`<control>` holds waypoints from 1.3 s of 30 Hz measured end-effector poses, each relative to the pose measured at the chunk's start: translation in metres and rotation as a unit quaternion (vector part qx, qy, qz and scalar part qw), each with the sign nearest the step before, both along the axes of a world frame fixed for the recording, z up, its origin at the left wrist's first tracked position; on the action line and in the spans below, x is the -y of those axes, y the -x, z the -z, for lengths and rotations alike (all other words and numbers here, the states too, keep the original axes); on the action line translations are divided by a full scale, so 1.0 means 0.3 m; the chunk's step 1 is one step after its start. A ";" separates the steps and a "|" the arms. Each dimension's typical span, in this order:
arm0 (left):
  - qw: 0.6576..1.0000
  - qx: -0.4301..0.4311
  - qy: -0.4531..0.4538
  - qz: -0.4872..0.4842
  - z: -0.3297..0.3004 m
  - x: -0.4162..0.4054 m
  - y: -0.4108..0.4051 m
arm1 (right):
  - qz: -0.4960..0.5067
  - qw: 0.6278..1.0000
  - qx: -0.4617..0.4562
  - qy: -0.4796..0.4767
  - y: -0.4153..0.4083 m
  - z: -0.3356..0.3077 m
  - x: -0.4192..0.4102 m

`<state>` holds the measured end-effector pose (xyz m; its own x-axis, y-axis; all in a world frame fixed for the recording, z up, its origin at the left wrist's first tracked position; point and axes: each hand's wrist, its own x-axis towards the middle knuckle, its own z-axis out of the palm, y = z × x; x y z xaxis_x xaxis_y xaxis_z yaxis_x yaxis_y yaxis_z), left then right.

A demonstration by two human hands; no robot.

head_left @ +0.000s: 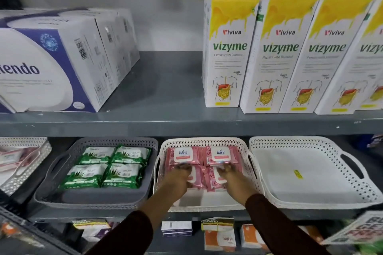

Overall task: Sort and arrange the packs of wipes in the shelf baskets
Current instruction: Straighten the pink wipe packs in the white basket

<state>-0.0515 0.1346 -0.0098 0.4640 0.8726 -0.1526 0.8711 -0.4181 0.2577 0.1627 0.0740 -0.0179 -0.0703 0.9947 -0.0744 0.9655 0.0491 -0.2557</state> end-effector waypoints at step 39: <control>0.965 -0.029 0.065 -0.254 -0.037 -0.132 1.003 | -0.159 0.984 0.002 0.077 0.982 -0.005 -0.244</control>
<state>-0.3523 0.1743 0.0012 -0.0304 0.9567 -0.2895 0.9695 0.0987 0.2245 -0.1319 0.1473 -0.0163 -0.3753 0.8995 -0.2235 0.9086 0.3093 -0.2808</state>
